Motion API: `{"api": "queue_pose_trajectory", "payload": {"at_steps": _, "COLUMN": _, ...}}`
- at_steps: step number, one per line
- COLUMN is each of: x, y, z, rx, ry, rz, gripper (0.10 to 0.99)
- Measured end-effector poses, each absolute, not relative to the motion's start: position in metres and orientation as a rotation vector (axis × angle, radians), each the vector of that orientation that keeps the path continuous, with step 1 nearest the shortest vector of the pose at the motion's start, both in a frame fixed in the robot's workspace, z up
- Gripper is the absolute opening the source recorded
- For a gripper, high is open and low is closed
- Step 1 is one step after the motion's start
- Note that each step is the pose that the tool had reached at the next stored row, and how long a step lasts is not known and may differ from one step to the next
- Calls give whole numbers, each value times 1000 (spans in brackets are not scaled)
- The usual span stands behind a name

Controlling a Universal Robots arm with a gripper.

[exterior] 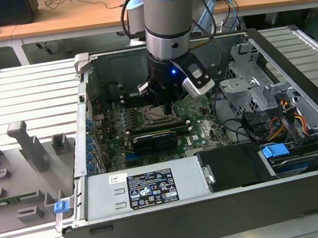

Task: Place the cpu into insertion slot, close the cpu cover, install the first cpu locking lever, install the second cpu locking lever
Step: 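Install the second cpu locking lever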

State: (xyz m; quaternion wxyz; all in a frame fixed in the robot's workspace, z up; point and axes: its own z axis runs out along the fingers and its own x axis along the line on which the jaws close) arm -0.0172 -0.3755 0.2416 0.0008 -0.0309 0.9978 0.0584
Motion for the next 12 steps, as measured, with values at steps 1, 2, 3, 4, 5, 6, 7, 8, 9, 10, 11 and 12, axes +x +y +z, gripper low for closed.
{"api": "queue_pose_trajectory", "payload": {"at_steps": 1, "x": -18, "y": -377, "z": 241, "rx": -97, "ry": 3133, "rz": 184, "gripper": 106}}
{"api": "queue_pose_trajectory", "payload": {"at_steps": 2, "x": -18, "y": -377, "z": 241, "rx": -97, "ry": 3133, "rz": 184, "gripper": 106}}
{"api": "queue_pose_trajectory", "payload": {"at_steps": 3, "x": -20, "y": -378, "z": 241, "rx": -97, "ry": 3133, "rz": 184, "gripper": 106}}
{"api": "queue_pose_trajectory", "payload": {"at_steps": 4, "x": -22, "y": -378, "z": 241, "rx": -97, "ry": 3133, "rz": 184, "gripper": 106}}
{"api": "queue_pose_trajectory", "payload": {"at_steps": 5, "x": -26, "y": -378, "z": 241, "rx": -97, "ry": 3133, "rz": 184, "gripper": 106}}
{"api": "queue_pose_trajectory", "payload": {"at_steps": 6, "x": -30, "y": -378, "z": 241, "rx": -97, "ry": 3133, "rz": 184, "gripper": 106}}
{"api": "queue_pose_trajectory", "payload": {"at_steps": 7, "x": -37, "y": -378, "z": 241, "rx": -97, "ry": 3133, "rz": 184, "gripper": 106}}
{"api": "queue_pose_trajectory", "payload": {"at_steps": 8, "x": -41, "y": -378, "z": 240, "rx": -97, "ry": 3132, "rz": 184, "gripper": 106}}
{"api": "queue_pose_trajectory", "payload": {"at_steps": 9, "x": -43, "y": -378, "z": 239, "rx": -97, "ry": 3132, "rz": 184, "gripper": 106}}
{"api": "queue_pose_trajectory", "payload": {"at_steps": 10, "x": -44, "y": -378, "z": 237, "rx": -97, "ry": 3133, "rz": 184, "gripper": 106}}
{"api": "queue_pose_trajectory", "payload": {"at_steps": 11, "x": -46, "y": -378, "z": 234, "rx": -97, "ry": 3133, "rz": 184, "gripper": 106}}
{"api": "queue_pose_trajectory", "payload": {"at_steps": 12, "x": -47, "y": -378, "z": 231, "rx": -98, "ry": 3133, "rz": 184, "gripper": 106}}
